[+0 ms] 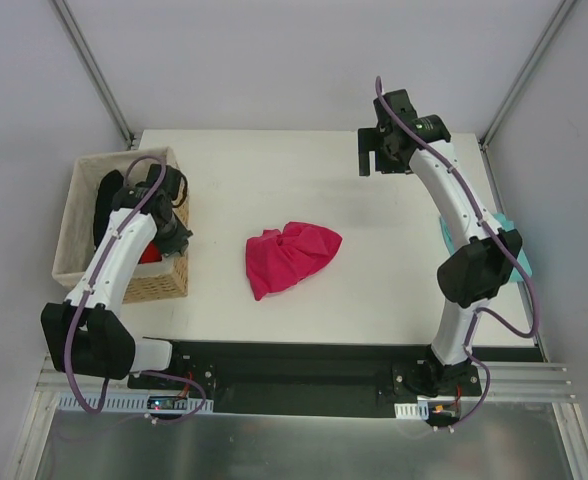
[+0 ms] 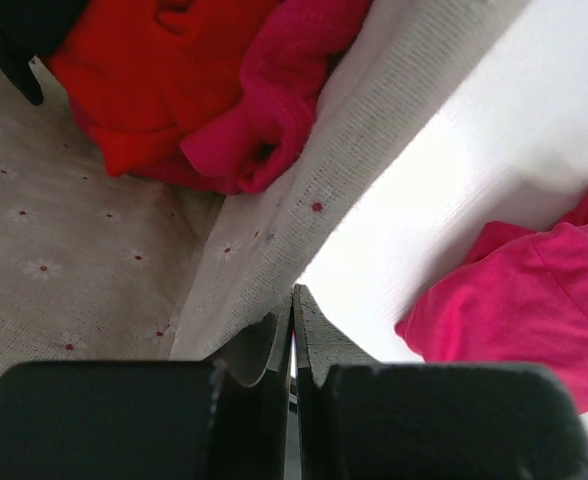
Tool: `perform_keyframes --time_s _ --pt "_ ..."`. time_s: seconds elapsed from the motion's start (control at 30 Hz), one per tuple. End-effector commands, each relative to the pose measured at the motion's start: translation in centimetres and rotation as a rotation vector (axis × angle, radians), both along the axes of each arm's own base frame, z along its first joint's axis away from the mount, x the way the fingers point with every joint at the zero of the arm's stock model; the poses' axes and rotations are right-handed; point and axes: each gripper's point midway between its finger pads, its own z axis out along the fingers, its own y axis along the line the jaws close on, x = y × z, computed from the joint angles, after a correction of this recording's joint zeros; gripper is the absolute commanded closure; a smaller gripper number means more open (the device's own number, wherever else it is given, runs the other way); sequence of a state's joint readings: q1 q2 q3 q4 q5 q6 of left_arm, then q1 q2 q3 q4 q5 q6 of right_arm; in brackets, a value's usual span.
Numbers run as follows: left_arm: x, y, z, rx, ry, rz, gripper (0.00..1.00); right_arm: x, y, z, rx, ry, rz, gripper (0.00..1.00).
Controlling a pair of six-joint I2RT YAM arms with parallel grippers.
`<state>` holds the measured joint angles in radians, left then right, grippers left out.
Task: Fold and stack the t-shirts
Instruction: Move the tshirt to the center of the board
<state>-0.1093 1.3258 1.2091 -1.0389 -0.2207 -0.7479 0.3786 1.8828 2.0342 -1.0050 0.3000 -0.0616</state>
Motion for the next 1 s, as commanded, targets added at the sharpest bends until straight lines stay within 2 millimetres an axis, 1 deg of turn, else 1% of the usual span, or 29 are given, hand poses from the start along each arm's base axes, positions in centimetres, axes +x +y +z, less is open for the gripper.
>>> perform_keyframes --time_s 0.0,0.27,0.47,0.5,0.57,0.73,0.8,0.83,0.93,0.97 --pt "-1.7 2.2 0.3 0.064 0.015 0.053 1.0 0.0 0.6 1.4 0.022 -0.021 0.007 0.0" --pt "-2.6 3.2 0.4 0.07 0.01 0.088 1.0 -0.1 1.0 1.1 0.026 -0.014 0.014 0.0" --pt "-3.5 4.0 0.5 0.078 0.004 0.117 1.0 0.1 1.7 1.2 0.038 -0.014 0.028 0.0" --pt "-3.8 4.5 0.6 0.083 0.001 0.137 1.0 0.1 2.0 1.0 0.042 -0.009 0.033 0.0" --pt "-4.2 4.8 0.6 0.085 0.008 0.145 1.0 0.2 2.1 1.0 0.043 -0.009 0.037 0.0" --pt "-4.2 4.8 0.6 0.073 0.004 0.145 1.0 0.2 2.5 1.0 0.049 -0.007 0.042 0.01" --pt "-3.9 4.5 0.6 0.059 0.0 0.137 1.0 0.2 2.4 1.0 0.048 -0.009 0.043 0.0" --pt "-3.7 4.0 0.5 0.032 0.003 0.109 1.0 0.2 2.5 1.0 0.049 -0.009 0.043 0.0" --pt "-2.8 2.8 0.2 -0.029 -0.002 0.037 0.91 0.2 2.5 1.0 0.046 -0.01 0.041 0.0" --pt "-2.6 2.6 -0.1 -0.039 0.007 0.02 0.84 0.1 2.5 1.1 0.046 -0.01 0.043 0.0"
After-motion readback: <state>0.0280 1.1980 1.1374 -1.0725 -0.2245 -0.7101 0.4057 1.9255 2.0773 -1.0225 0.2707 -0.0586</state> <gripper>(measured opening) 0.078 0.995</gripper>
